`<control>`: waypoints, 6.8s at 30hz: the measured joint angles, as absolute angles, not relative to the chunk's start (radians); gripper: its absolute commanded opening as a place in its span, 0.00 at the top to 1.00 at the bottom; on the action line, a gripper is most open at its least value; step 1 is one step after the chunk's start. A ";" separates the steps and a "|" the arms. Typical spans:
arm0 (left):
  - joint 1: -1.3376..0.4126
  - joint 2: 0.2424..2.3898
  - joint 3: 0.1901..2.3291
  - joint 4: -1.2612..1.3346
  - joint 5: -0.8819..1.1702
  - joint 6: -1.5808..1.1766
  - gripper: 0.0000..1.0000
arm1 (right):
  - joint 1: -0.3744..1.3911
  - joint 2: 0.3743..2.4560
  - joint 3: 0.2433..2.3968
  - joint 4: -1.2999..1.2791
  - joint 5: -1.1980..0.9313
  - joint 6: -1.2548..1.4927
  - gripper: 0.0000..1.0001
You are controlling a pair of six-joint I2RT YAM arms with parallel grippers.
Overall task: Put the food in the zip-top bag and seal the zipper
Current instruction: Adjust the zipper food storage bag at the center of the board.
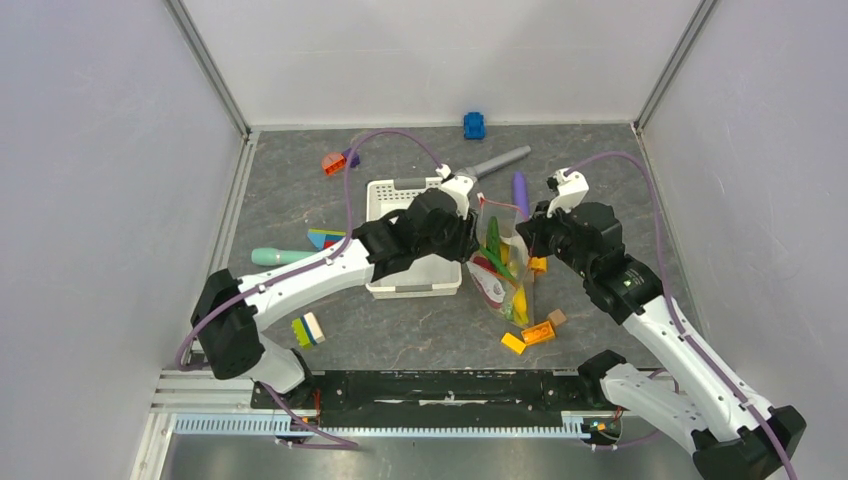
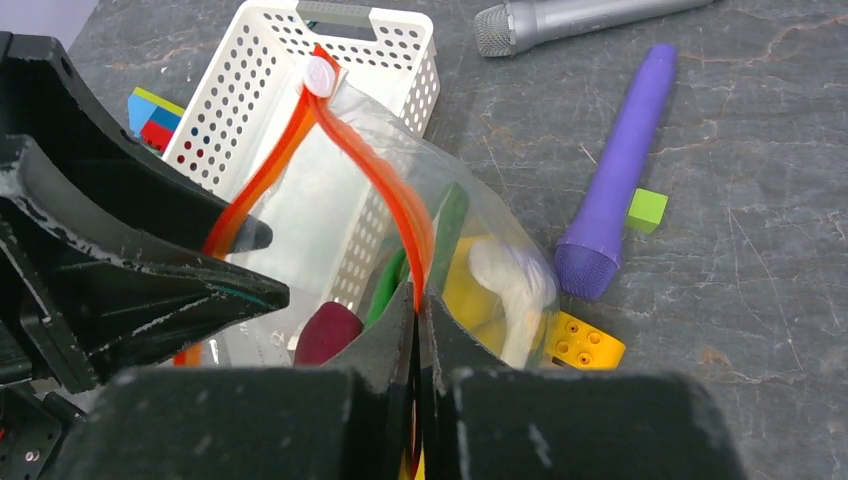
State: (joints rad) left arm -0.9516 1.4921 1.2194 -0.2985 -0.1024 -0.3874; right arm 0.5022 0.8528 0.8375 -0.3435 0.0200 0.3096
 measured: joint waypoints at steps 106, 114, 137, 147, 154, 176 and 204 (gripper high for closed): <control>-0.724 1.528 1.478 -0.970 1.048 1.080 0.98 | 0.502 0.541 0.721 -0.485 -0.286 -0.203 0.03; -0.724 1.525 1.478 -0.989 1.050 1.095 0.98 | 0.502 0.500 0.575 -0.305 -0.558 -0.189 0.07; -0.724 1.525 1.477 -0.994 1.077 1.120 0.42 | 0.502 0.629 0.541 0.019 -0.861 -0.095 0.72; -0.724 1.515 1.477 -0.994 1.101 1.119 0.00 | 0.502 0.686 0.663 -0.191 -0.829 -0.156 0.96; -0.725 1.460 1.444 -0.833 1.103 0.907 0.00 | 0.502 0.751 0.812 -0.385 -0.685 -0.159 1.00; -0.933 1.498 1.533 -0.494 0.582 0.252 0.00 | 0.502 0.788 0.902 -0.559 -0.464 -0.094 1.00; -0.965 1.425 1.275 -0.485 0.550 0.366 0.98 | 0.503 0.713 0.861 -0.554 -0.551 -0.192 0.72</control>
State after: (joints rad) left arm -0.9646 1.4250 1.2755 -0.4850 0.5495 0.3664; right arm 0.5026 0.7132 0.8612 -0.5537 -0.5514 -0.1917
